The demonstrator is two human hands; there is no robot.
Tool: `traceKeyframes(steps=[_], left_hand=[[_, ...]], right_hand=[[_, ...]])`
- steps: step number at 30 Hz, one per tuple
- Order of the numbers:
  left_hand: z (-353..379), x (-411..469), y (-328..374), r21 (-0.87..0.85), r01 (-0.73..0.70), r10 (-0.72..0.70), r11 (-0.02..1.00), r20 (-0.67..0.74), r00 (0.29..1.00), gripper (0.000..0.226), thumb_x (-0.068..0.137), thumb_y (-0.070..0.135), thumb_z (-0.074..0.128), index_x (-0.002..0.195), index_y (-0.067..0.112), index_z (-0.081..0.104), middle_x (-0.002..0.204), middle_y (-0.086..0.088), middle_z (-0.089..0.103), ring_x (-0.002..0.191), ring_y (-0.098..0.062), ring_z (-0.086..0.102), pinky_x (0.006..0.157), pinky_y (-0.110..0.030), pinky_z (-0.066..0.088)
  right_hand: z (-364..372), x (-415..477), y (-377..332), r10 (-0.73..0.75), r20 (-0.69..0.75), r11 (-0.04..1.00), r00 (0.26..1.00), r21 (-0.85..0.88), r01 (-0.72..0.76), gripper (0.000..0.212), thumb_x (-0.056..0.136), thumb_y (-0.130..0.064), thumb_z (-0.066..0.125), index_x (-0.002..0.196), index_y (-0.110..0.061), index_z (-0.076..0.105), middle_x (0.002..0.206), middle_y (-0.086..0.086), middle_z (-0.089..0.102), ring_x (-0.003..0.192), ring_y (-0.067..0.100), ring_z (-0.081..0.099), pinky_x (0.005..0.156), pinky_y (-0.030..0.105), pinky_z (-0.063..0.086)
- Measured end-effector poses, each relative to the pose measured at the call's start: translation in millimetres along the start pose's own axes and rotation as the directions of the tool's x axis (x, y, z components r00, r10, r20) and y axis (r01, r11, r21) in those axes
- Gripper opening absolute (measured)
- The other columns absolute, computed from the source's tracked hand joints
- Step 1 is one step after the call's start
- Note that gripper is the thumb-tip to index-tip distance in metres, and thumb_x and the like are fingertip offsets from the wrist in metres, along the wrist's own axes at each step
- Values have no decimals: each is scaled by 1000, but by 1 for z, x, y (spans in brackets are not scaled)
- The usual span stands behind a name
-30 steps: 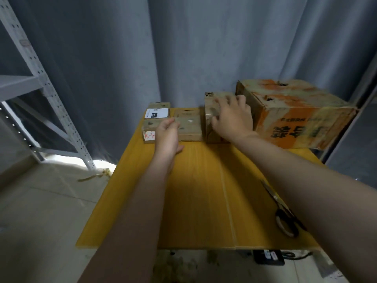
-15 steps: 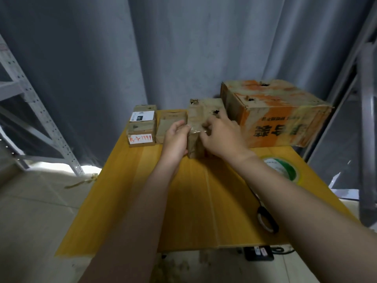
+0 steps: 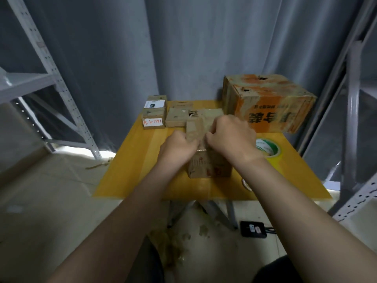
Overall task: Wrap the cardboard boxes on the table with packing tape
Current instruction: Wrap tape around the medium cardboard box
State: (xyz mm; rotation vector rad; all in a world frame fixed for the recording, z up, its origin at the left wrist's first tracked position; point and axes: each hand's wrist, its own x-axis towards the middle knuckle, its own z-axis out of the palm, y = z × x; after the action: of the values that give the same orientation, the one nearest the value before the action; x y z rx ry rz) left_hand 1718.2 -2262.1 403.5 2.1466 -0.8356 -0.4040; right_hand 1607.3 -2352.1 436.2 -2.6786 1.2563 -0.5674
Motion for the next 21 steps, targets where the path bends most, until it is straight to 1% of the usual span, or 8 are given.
traceKeyframes(steps=[2, 4, 7, 9, 13, 15, 18, 21], left_hand=[[-7, -28, 4, 43, 27, -30, 999, 78, 997, 45, 90, 48, 64, 115, 10, 66, 100, -13, 74, 94, -37, 72, 84, -49, 61], [-12, -52, 7, 44, 39, -46, 998, 163, 985, 49, 92, 44, 66, 119, 4, 60, 90, -13, 76, 83, -36, 75, 79, -52, 63], [-17, -81, 9, 150, -3, -37, 989, 260, 965, 34, 94, 47, 68, 75, 20, 60, 53, 7, 63, 59, -20, 65, 58, -34, 54], [-23, -91, 11, 195, -22, -38, 981, 299, 953, 42, 93, 51, 68, 64, 25, 53, 41, 13, 52, 51, -12, 55, 53, -29, 39], [-48, -78, 7, 244, -59, 71, 968, -43, 997, 24, 89, 46, 67, 82, 23, 67, 84, 3, 70, 86, -22, 66, 77, -37, 55], [-60, -61, -2, 255, -77, 134, 964, -215, 967, 17, 90, 43, 66, 101, 30, 66, 111, 3, 66, 106, -24, 63, 85, -34, 48], [-64, -32, -21, 121, -63, 92, 991, -255, 963, 37, 98, 41, 61, 133, 29, 58, 140, -4, 54, 125, -28, 55, 96, -35, 41], [-53, -12, -38, -252, 3, -51, 968, -182, 982, 31, 109, 35, 48, 133, 20, 60, 132, -3, 60, 118, -22, 56, 96, -36, 45]], right_hand=[[1, -18, 3, -16, -3, 997, 1000, 73, 16, 28, 92, -35, 60, 112, -20, 72, 119, 12, 62, 112, 43, 62, 89, 45, 52], [3, -31, 5, -66, -49, 983, 997, 171, 73, 21, 95, -31, 56, 105, -19, 70, 110, 11, 58, 105, 42, 61, 86, 45, 51], [3, -41, 8, -172, -15, 922, 985, 349, 166, 10, 88, -25, 63, 98, -27, 65, 104, -1, 58, 103, 28, 61, 80, 35, 44], [4, -45, 11, -212, 31, 880, 977, 440, 177, 25, 87, -27, 68, 111, -29, 63, 116, -2, 64, 112, 22, 60, 82, 30, 40], [10, -51, 20, -176, -90, 905, 980, 378, 197, 35, 93, -44, 64, 124, -29, 65, 127, -3, 61, 121, 29, 50, 92, 38, 43], [11, -52, 24, -148, -25, 939, 989, 310, 148, 42, 95, -55, 59, 129, -31, 67, 132, -2, 57, 124, 31, 48, 94, 41, 43], [15, -53, 25, -131, 119, 967, 984, 235, 100, 54, 96, -63, 52, 143, -37, 57, 144, 0, 46, 128, 37, 44, 101, 48, 45], [19, -53, 22, -130, 171, 976, 977, 196, 95, 53, 97, -65, 41, 145, -45, 47, 145, -1, 35, 128, 39, 38, 97, 51, 45]])
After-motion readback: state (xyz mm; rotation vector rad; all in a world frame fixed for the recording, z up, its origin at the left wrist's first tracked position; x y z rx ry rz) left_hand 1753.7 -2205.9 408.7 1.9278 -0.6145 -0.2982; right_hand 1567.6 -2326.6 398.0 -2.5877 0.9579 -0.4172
